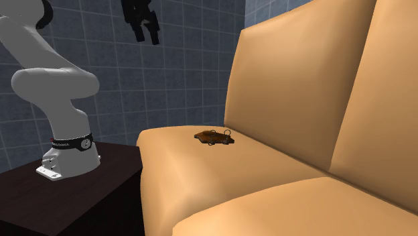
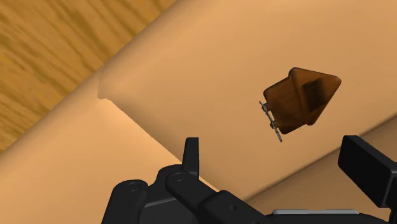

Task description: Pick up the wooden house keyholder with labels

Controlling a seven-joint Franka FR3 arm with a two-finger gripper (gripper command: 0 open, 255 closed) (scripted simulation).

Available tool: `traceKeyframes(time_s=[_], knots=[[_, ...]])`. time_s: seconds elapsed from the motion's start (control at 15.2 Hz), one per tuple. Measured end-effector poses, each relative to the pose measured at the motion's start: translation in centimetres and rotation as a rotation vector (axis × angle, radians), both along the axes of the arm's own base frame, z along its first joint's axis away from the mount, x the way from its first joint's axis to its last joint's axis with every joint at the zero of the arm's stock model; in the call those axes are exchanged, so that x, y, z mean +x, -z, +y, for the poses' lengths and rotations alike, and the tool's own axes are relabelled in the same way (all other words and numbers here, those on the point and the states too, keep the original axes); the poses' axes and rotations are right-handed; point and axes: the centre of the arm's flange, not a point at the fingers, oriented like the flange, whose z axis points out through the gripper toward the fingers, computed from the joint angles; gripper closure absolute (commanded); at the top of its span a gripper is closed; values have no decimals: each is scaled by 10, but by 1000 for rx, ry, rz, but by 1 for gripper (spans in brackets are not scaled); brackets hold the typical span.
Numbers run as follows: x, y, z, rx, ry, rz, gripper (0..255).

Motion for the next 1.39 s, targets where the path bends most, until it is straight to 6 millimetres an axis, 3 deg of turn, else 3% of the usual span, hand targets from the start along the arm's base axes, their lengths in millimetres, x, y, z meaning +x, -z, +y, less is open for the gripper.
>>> traceKeyframes(time_s=[0.2, 0.46, 1.39], knots=[[10, 11, 8, -3, -10, 9, 0], [47, 43, 30, -13, -42, 36, 0], [159, 176, 117, -50, -159, 134, 0]])
